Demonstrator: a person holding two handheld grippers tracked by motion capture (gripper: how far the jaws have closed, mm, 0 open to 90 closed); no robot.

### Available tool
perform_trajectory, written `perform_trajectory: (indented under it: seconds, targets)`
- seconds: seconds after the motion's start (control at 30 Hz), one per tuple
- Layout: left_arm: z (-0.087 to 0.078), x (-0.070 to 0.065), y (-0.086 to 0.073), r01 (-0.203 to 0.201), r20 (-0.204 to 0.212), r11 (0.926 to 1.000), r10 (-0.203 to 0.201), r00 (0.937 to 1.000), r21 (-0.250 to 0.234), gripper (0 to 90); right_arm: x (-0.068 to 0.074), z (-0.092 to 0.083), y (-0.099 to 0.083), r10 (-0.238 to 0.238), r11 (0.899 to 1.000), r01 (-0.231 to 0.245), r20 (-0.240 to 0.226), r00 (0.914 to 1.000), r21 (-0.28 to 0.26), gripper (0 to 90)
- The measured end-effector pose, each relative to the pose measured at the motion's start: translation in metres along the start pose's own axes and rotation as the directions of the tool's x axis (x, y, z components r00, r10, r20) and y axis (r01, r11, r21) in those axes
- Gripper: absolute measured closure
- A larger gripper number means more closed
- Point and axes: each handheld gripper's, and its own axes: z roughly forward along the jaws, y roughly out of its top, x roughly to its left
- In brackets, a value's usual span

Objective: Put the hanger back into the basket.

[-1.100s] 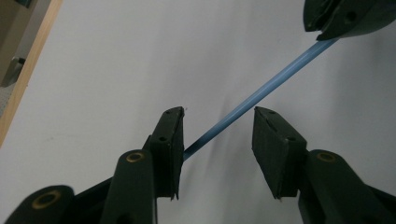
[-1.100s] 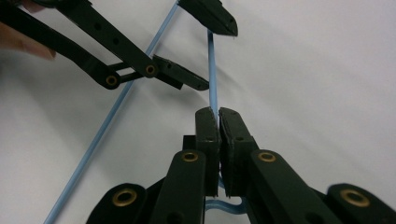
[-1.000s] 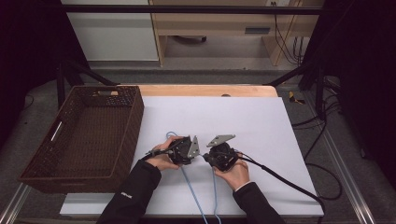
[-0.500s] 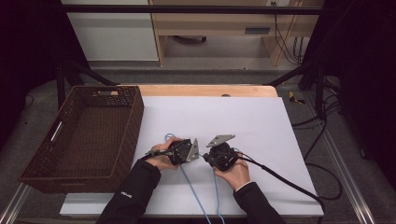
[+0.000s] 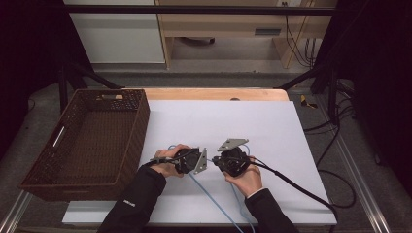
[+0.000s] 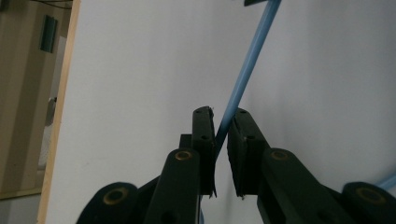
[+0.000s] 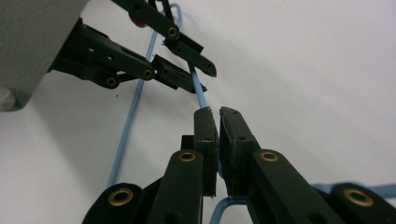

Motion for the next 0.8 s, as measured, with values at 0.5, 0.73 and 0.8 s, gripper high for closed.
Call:
perform_trajectory:
  seconds: [0.5, 0.73, 0.8]
  targets:
    - [-0.012, 0.0, 0.012, -0.007, -0.017, 0.9999, 0.008, 0.9998, 0.016, 87.4, -0.004, -0.022, 0.006, -0.004, 0.997, 0.006, 0.028, 0.9996, -0.079, 79.1]
    - [-0.016, 0.01, 0.01, 0.079, -0.04, 0.9929, -0.076, 0.9963, 0.089, 87.5, -0.014, -0.048, 0.007, 0.013, 0.988, -0.004, 0.058, 0.9982, -0.154, 70.0]
    - [-0.018, 0.013, 0.011, 0.097, -0.051, 0.9894, -0.092, 0.9944, 0.108, 87.4, -0.019, -0.057, 0.006, 0.028, 0.984, -0.015, 0.067, 0.9973, -0.176, 67.8]
